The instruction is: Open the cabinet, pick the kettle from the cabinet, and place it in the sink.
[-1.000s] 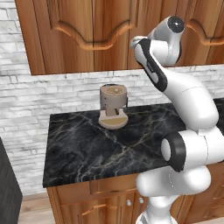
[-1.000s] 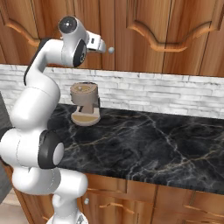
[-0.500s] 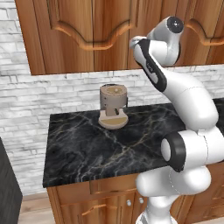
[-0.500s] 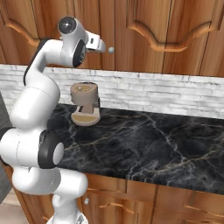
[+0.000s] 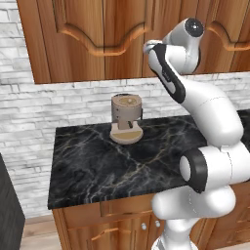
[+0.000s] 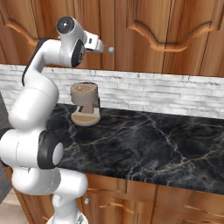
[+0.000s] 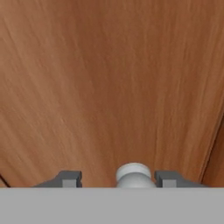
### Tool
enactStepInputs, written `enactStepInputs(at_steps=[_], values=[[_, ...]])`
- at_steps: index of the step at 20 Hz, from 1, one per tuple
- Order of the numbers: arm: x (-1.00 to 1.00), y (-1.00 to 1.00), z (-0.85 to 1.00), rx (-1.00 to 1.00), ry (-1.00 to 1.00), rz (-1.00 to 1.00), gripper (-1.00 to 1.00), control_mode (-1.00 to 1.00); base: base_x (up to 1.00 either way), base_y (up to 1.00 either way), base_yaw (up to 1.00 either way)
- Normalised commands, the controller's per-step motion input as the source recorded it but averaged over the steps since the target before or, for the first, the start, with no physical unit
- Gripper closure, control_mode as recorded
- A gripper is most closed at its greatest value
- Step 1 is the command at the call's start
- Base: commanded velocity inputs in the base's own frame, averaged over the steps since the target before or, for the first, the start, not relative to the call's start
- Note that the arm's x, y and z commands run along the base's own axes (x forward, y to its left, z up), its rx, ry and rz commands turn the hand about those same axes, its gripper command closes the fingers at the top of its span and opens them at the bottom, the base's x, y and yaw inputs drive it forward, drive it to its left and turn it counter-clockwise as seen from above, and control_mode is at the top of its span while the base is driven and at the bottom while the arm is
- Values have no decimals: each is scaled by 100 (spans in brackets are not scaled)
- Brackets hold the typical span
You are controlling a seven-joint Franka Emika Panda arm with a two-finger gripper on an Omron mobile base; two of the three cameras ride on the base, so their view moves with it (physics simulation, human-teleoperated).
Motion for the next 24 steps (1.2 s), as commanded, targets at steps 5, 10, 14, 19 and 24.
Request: enactStepInputs(at_steps=[5, 10, 14, 19, 24], values=[[-8, 5, -9, 9, 0, -1, 100, -100, 0, 0, 0], [-15, 3, -8, 11, 0, 0, 100, -100, 0, 0, 0], [-12, 16, -10, 4, 0, 0, 100, -100, 0, 0, 0], [-17, 30, -8, 0, 0, 0, 100, -100, 0, 0, 0], [-28, 28, -6, 0, 0, 0, 100, -100, 0, 0, 0]])
